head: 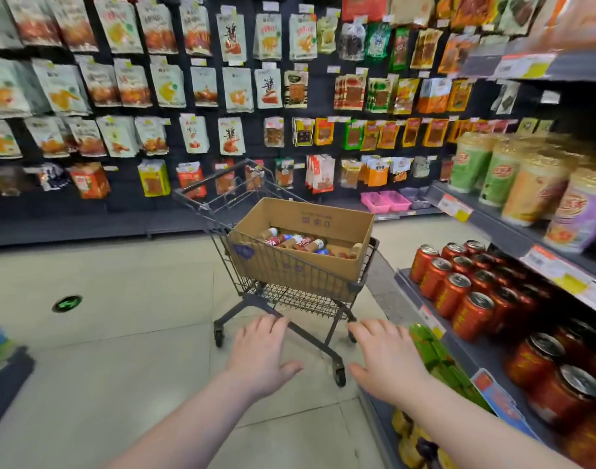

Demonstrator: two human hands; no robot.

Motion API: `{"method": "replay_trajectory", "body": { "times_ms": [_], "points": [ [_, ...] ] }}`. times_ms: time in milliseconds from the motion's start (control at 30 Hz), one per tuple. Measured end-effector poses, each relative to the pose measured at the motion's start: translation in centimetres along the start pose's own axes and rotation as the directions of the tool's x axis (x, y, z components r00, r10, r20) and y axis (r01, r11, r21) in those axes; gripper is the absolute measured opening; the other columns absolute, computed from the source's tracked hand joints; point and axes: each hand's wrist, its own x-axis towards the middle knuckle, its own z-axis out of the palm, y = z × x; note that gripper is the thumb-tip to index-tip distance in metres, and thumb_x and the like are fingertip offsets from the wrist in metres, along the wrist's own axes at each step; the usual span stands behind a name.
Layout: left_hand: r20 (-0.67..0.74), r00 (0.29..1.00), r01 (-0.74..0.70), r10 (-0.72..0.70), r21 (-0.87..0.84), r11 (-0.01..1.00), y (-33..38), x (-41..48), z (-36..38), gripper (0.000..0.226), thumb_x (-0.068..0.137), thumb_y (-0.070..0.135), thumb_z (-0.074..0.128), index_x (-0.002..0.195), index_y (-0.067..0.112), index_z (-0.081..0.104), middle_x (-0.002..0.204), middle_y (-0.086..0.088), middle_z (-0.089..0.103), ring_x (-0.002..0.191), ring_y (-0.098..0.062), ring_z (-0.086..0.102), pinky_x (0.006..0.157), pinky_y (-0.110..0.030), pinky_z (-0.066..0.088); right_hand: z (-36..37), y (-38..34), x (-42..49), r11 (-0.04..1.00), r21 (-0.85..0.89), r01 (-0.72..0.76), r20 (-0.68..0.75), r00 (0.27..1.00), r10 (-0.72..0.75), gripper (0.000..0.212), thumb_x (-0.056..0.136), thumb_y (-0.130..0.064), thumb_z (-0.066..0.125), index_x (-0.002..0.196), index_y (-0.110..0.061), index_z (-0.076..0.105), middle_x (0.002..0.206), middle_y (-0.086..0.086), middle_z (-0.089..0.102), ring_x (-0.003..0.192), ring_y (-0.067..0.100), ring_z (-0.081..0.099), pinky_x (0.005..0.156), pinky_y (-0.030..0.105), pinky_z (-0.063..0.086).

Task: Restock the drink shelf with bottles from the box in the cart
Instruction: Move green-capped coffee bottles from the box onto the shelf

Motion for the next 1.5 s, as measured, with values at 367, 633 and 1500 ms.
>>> {"method": "replay_trajectory", "body": {
  "times_ms": [367,633,1500],
  "points": [
    [-0.029,0.984,0.179,-0.177,0.058,0.982,-5.8,14.4,-1.5,0.08,0.081,0.062,0.05,0.144,0.022,0.022,0.145,-0.001,0.031,0.134,-0.022,0.026,0.112,-0.039,0.023,0.2,1.8,20.3,0.982,0.085,0.17,-0.025,0.985,-0.168,0.06,0.086,-0.044,0.051,0.14,-0.03,0.03,0.144,-0.005,0.035,0.135,0.023,0.029,0.113,0.047,0.016],
    [-0.013,0.971,0.239,-0.239,0.078,0.968,-5.9,23.9,-0.4,0.077,0.081,0.063,0.049,0.142,0.024,0.024,0.144,0.0,0.032,0.135,-0.022,0.026,0.109,-0.039,0.024,0.7,5.7,30.5,0.973,0.066,0.223,0.029,0.974,-0.225,0.062,0.086,-0.047,0.051,0.141,-0.028,0.029,0.144,-0.001,0.036,0.136,0.024,0.029,0.114,0.048,0.018],
    [0.097,0.995,-0.04,0.038,0.018,0.999,-20.6,50.6,2.8,0.074,0.079,0.063,0.052,0.138,0.023,0.032,0.138,0.001,0.04,0.129,-0.021,0.035,0.106,-0.038,0.032,6.9,6.2,52.9,0.984,0.088,-0.157,0.223,0.965,0.135,0.062,0.084,-0.048,0.049,0.14,-0.03,0.03,0.143,-0.003,0.038,0.132,0.024,0.033,0.109,0.041,0.027]
  ]
}}
